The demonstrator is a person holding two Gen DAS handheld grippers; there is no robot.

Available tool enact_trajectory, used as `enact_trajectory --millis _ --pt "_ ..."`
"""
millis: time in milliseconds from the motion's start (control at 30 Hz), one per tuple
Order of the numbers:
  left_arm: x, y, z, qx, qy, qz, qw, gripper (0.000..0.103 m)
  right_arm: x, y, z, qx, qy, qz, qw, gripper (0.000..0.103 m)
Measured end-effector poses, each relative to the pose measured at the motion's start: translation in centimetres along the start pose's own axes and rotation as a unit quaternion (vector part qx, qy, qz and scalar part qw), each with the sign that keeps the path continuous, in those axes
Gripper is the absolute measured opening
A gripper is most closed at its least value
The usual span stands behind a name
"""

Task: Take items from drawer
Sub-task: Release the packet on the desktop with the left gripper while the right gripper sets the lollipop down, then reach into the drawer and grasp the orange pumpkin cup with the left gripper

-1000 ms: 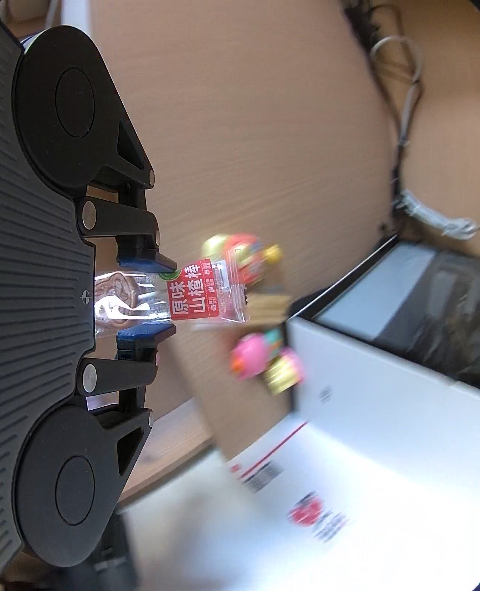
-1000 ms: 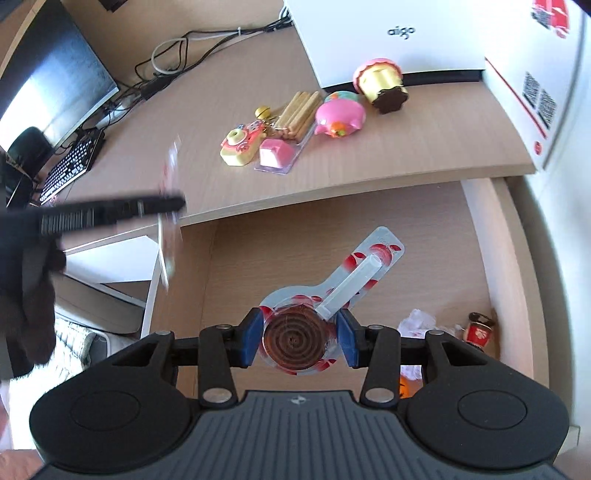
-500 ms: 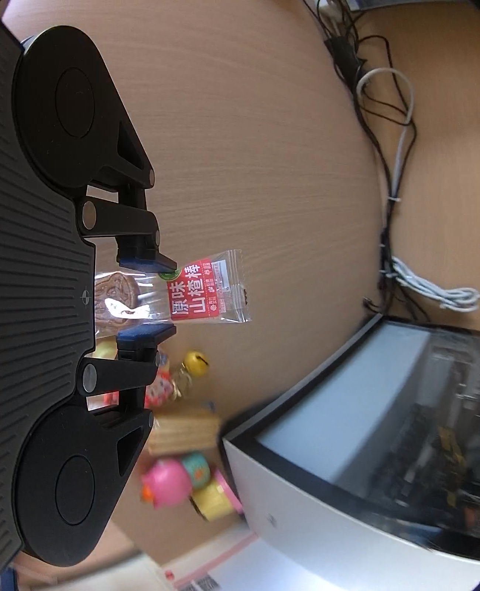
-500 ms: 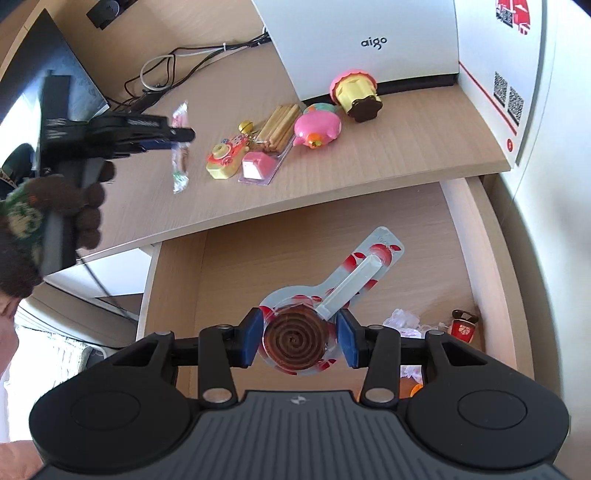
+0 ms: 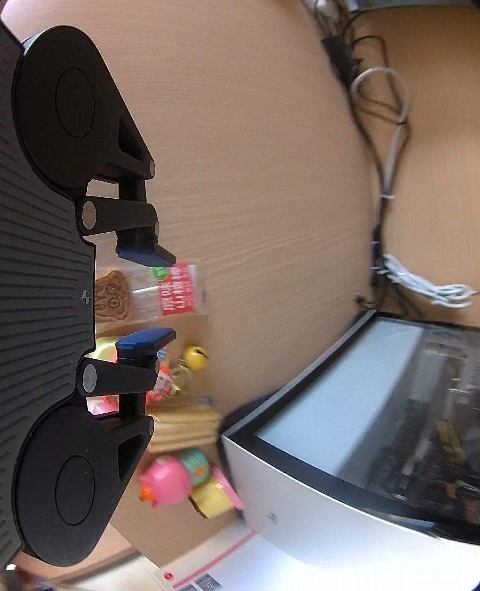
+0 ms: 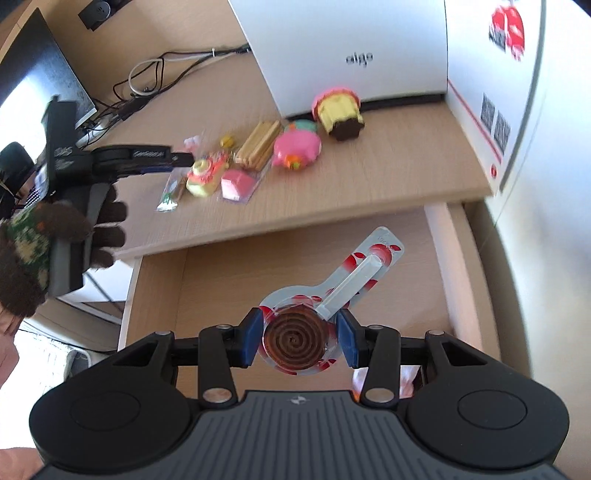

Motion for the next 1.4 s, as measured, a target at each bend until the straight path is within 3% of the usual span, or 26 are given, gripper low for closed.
enact_trajectory --millis 133,267,467,733,900,1133,1267,1400 --pt "-3.7 0.0 0.1 -0.006 0.03 0.022 0.9993 0.04 0.0 0.6 -2.9 -0.02 0.03 0.021 0.999 0.043" --pt "-6.8 0.9 1.7 -0.014 0.031 0.071 0.9969 0.039 0.9 1.4 -6.6 -0.064 0.074 0.069 0.993 0.043" --pt "-8.4 4.2 6.9 -0.002 -0.032 0.146 0.9888 0.039 5.5 3.8 -10.8 -0.073 0.072 0.1 0.99 0.043" --pt "-7.0 6.0 12.8 0.015 -0.116 0.133 0.9842 0.039 9.0 5.7 -13.0 -0.039 0.055 0.093 0.993 0.044" --pt "-6.0 6.8 15.9 0.051 -0.16 0.118 0.9787 0.039 6.5 5.7 -11.6 -0.003 0.075 0.08 0.994 0.044" --pt "-4.8 10.8 16.7 0.102 -0.182 0.166 0.9639 0.039 2.3 4.6 -6.1 0.039 0.076 0.061 0.994 0.044" --pt "-3.4 13.9 17.2 0.143 -0.204 0.194 0.9488 0.039 1.1 3.4 -1.8 0.043 0.054 0.065 0.995 0.044" --pt "-1.2 17.0 18.3 0.178 -0.258 0.213 0.9252 0.039 -0.4 3.2 2.5 0.06 0.034 0.085 0.994 0.044"
Point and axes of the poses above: each gripper's, at about its wrist camera, not at the fingertips, and x roughly the way its jaws point, y to its right, z to its underside, the point moved 5 cm from there along x, roughly the way its jaws point, and after that the axes turned 3 degrees about -x, right-handed, at the moved point
